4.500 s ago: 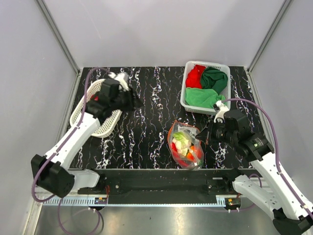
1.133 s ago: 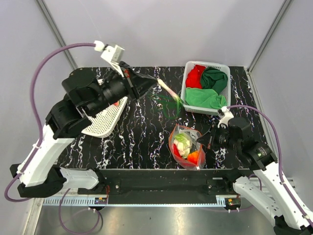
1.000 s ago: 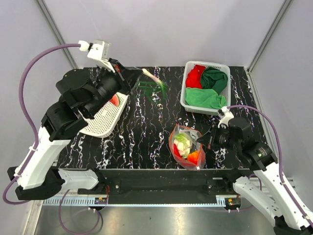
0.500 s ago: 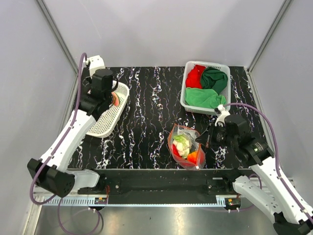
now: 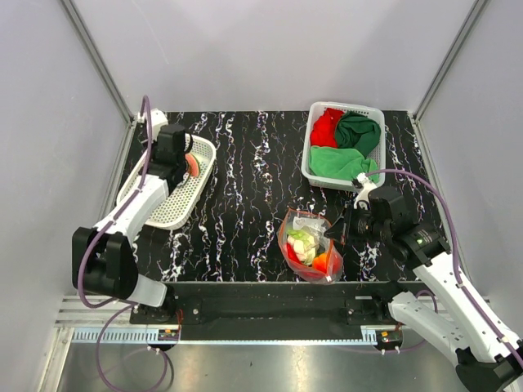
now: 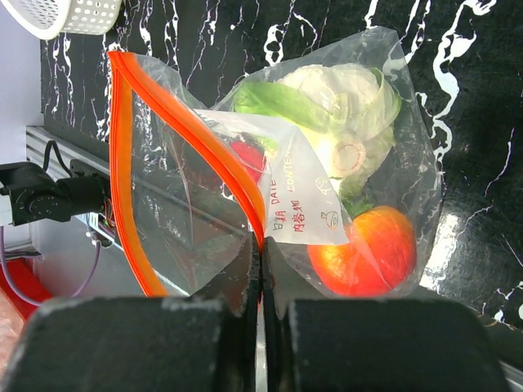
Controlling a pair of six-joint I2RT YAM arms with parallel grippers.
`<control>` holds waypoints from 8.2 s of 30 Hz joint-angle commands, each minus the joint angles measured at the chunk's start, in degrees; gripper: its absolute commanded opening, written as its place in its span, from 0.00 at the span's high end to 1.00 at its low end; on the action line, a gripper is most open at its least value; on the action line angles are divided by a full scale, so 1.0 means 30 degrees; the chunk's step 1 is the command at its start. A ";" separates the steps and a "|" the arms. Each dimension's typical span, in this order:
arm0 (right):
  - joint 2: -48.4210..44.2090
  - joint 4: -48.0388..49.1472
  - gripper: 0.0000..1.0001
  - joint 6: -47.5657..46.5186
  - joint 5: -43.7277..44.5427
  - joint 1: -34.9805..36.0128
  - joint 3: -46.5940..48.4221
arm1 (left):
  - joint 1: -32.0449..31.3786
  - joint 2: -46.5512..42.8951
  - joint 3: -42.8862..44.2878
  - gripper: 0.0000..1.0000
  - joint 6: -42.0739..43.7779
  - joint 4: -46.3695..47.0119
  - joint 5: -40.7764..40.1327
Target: Open the zip-top bag and remove the fake food
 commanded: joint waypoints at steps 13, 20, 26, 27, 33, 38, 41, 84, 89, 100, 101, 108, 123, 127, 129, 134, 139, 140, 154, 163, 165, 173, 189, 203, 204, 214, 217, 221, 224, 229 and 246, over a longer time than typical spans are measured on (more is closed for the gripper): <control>-0.0103 0.0353 1.00 -0.0201 0.0151 0.0046 0.0537 | 0.0407 -0.0607 -0.2905 0.28 0.1102 0.0968 0.2570; 0.0014 0.0968 1.00 0.0237 -0.0404 -0.0012 0.0362 | 0.0407 -0.3949 -0.3259 0.01 -0.1885 -0.2729 0.3650; -0.0249 0.1379 1.00 0.0560 -0.0699 0.0017 -0.0136 | 0.0407 -0.6703 -0.2555 0.01 -0.3731 -0.6012 0.7189; -0.0250 0.1408 1.00 0.0619 -0.0756 0.0017 -0.0166 | 0.0407 -0.7258 -0.2497 0.01 -0.3909 -0.6305 0.7838; -0.0308 0.1467 1.00 0.0795 -0.0816 0.0017 -0.0137 | 0.0407 -0.7938 -0.2786 0.15 -0.5638 -0.4358 1.6969; -0.0309 0.1496 1.00 0.0561 -0.0991 0.0017 0.0068 | -0.2597 -0.7615 -0.2733 0.25 -0.6930 -0.1913 2.0943; -0.0133 0.1554 1.00 0.0444 -0.1167 0.0017 0.0156 | -0.5497 -0.7119 -0.2117 0.29 -0.6783 -0.1358 2.0822; -0.2065 -0.1988 1.00 0.4104 0.4163 0.0017 -0.0078 | -1.7640 0.7237 0.3773 0.30 -0.1333 -0.0625 2.1643; -0.2767 -0.2984 1.00 0.4515 0.4575 0.0017 -0.0049 | -1.7904 0.8409 0.4299 0.22 -0.1625 -0.0390 2.0355; -0.3384 -0.4158 1.00 0.4340 0.4809 0.0046 0.0186 | -1.8080 1.0608 0.4243 0.09 -0.2359 0.0080 2.0591; -0.3442 -0.4158 1.00 0.4340 0.4809 0.0017 0.0157 | -1.8137 1.0637 0.4097 0.09 -0.2272 -0.0008 2.0385; -0.3326 -0.3953 1.00 0.4048 0.4956 0.0017 0.0244 | -1.8226 0.9790 0.3017 0.16 -0.1275 -0.1386 1.8689; -0.2741 -0.2314 1.00 0.3521 0.4049 0.0017 0.0010 | -1.8372 0.6566 0.2714 0.81 0.0160 -0.3050 1.5785; -0.2389 -0.1347 1.00 0.2673 0.2385 0.0017 -0.0311 | -1.8314 0.6039 0.5203 0.94 0.0424 -0.4780 1.5463; -0.2155 -0.0560 1.00 0.2437 0.1678 -0.0012 -0.0546 | -1.8255 0.5979 0.6845 0.97 0.0512 -0.5890 1.5287; -0.1452 0.0149 1.00 0.1909 0.1058 0.0017 -0.0167 | -1.7875 0.6302 0.9864 1.00 0.0424 -0.8179 1.5844; -0.1187 0.0266 1.00 0.1762 0.1964 0.0017 0.0098 | -1.7816 0.5191 1.0921 1.00 0.1301 -0.9734 1.5607; -0.1158 0.0237 1.00 0.1762 0.2084 0.0046 0.0011 | -1.7816 0.4434 1.0864 1.00 0.1826 -0.9793 1.5927; -0.0982 0.0764 1.00 0.2084 0.2437 0.0046 -0.0400 | -1.1967 -0.3950 0.6618 0.99 0.2537 -0.9764 1.2482; -0.0719 0.0911 1.00 0.2230 0.2290 0.0017 -0.0283 | -0.3884 -0.3899 0.2838 0.91 -0.0187 -0.8624 0.6819; -0.0718 0.0881 1.00 0.2260 0.2203 -0.0012 -0.0225 | -0.2500 -0.3311 0.2427 0.92 -0.0598 -0.8212 0.6907; -0.0836 0.0151 1.00 0.1968 0.2524 0.0017 0.0390 | 0.4067 0.1872 0.1401 1.00 -0.3236 -0.8122 1.0300; -0.0426 0.0119 1.00 0.1235 0.2350 0.0017 0.0567 | 0.5651 0.2644 -0.0708 0.19 -0.3120 -0.8798 1.1594; -0.0454 0.0529 1.00 0.1146 0.1675 0.0017 0.0362 | -0.0726 -0.4594 -0.1618 0.20 -0.4758 -0.8185 1.4406; -0.0426 0.0559 1.00 0.1147 0.1617 0.0017 0.0390 | -0.2679 -0.5235 -0.1675 0.23 -0.5283 -0.7863 1.4784; -0.0396 0.0676 1.00 0.1147 0.1353 0.0017 0.0860 | -1.3445 -0.3929 0.0805 0.46 -0.3329 -0.3902 1.6394; -0.0629 0.0618 1.00 0.1234 0.1294 0.0017 0.0801 | -1.5147 -0.1848 0.2448 0.57 -0.2506 -0.4958 1.6457; -0.0806 0.0647 1.00 0.1381 0.1235 0.0017 0.0655 | -1.6232 0.0463 0.3654 0.61 -0.2417 -0.5019 1.6953; -0.0748 0.0647 1.00 0.1410 0.1001 0.0017 0.0538 | -1.6351 0.2337 0.4679 0.64 -0.2417 -0.5426 1.8123; -0.0718 0.0647 1.00 0.1586 0.0708 0.0017 0.0479 | -1.6497 0.4714 0.5793 0.68 -0.1979 -0.6248 1.7661; -0.0895 0.0471 1.00 0.1997 0.0474 0.0017 -0.0166 | -1.7610 0.6651 0.4710 0.10 -0.2124 -0.6132 0.8051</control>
